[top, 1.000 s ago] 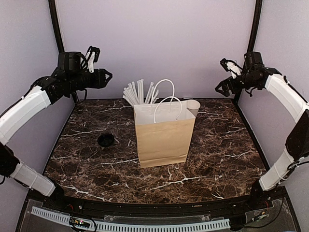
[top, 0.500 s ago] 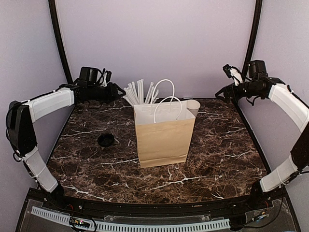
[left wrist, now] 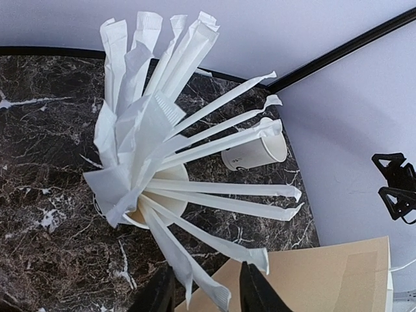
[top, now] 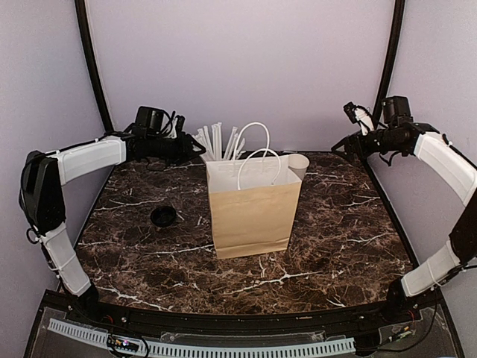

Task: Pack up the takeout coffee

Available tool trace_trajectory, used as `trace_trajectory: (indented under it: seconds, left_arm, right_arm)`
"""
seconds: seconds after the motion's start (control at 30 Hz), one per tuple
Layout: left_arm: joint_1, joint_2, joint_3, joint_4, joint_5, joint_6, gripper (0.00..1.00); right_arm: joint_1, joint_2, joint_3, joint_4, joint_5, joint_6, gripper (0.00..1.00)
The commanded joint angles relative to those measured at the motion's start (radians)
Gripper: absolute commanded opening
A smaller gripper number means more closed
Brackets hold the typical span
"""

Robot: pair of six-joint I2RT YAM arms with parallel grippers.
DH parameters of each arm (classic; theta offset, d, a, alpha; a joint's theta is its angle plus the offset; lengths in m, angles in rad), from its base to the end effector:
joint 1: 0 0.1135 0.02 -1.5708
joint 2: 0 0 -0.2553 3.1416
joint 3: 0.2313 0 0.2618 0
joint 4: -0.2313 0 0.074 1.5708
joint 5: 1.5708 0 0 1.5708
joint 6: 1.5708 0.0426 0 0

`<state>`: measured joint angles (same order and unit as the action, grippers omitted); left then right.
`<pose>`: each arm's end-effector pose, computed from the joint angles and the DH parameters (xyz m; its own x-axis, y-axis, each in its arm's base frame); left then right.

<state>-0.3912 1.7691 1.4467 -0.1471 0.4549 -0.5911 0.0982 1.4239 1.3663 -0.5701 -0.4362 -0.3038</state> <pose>0.3914 -0.1817 0.2892 -0.7400 -0.2363 -0.6297 0.3521 0.6616 -0.6620 0.3283 0.0504 0.3452 -0.4293 -0.3147 -0.8465 -0.5843 0.8115 -0.0054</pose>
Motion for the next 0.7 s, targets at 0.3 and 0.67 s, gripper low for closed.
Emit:
trace_trajectory:
  seconds: [0.3, 0.67]
  left_arm:
    - [-0.020, 0.016, 0.063, -0.019, -0.045, -0.004, 0.30]
    - [-0.034, -0.049, 0.071, -0.119, -0.056, 0.000, 0.28]
  right_arm:
    - [0.001, -0.042, -0.018, 0.033, -0.026, 0.016, 0.94]
    - [0.000, -0.031, -0.013, 0.033, -0.033, 0.019, 0.95]
